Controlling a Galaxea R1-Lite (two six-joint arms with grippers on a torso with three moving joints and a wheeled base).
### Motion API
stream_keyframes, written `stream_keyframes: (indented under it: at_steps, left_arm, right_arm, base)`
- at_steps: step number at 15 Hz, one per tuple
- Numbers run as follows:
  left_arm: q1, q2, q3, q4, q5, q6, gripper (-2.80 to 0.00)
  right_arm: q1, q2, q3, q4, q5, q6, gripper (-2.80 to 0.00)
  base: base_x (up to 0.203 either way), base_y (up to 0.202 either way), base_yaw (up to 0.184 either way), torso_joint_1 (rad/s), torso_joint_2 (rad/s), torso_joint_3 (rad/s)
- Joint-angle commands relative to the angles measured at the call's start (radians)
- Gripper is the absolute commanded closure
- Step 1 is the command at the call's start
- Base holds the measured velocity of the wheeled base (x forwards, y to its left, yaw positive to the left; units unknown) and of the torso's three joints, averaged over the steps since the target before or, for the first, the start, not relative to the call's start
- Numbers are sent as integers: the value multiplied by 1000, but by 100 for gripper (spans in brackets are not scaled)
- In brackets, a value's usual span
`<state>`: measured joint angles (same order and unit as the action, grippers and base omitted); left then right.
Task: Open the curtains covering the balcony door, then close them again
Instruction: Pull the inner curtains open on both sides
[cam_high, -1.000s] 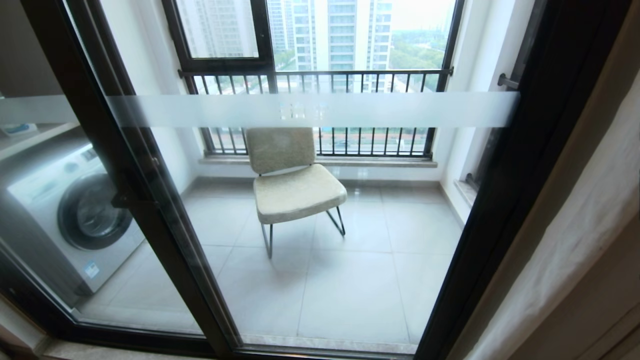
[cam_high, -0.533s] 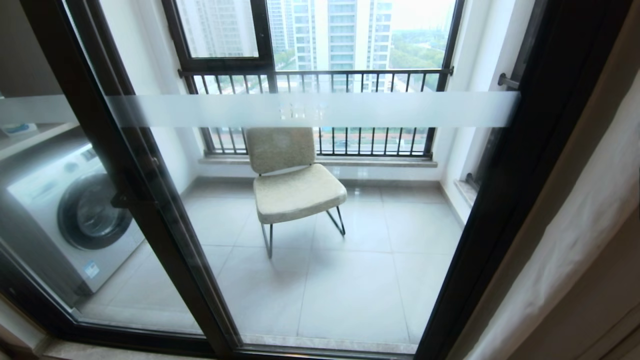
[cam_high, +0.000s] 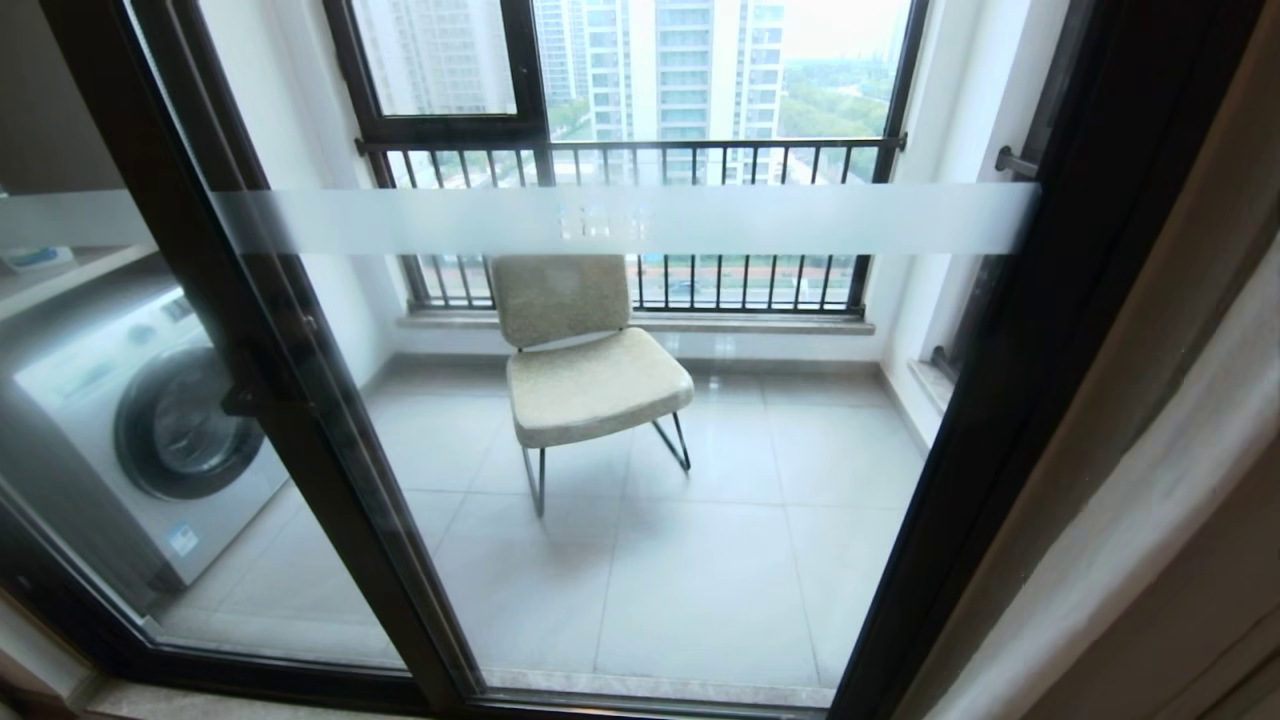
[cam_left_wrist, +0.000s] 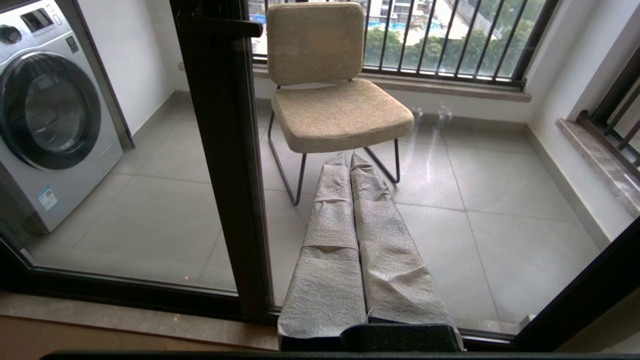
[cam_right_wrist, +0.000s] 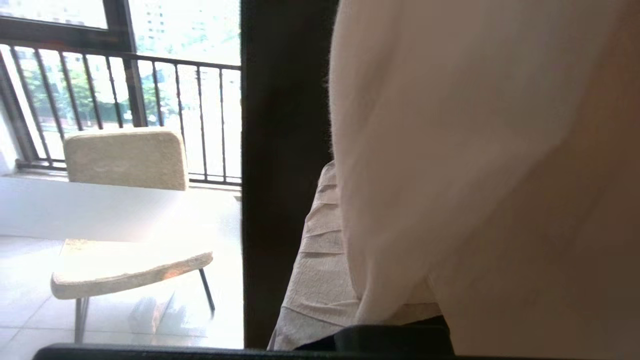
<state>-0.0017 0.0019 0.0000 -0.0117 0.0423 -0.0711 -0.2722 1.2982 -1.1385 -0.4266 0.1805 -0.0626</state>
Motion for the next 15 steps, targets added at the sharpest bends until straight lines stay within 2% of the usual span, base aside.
stream_keyframes:
  at_steps: [1, 3, 7, 15]
  left_arm:
    - [0, 0, 0, -1, 1, 0, 0]
    - [0, 0, 0, -1, 1, -1, 0]
    - [0, 0, 0, -1, 1, 0, 0]
    - [0, 0, 0, -1, 1, -1, 0]
  right_arm:
    - [78, -35, 11, -3, 3, -4, 0]
    - [152, -63, 33, 7, 2, -3, 0]
    - [223, -45, 18, 7, -5, -42, 0]
    - [222, -4, -15, 17, -42, -33, 0]
  base:
    - [0, 0, 0, 0, 0, 0]
    - [0, 0, 0, 0, 0, 0]
    - [0, 0, 0, 0, 0, 0]
    - [0, 0, 0, 0, 0, 0]
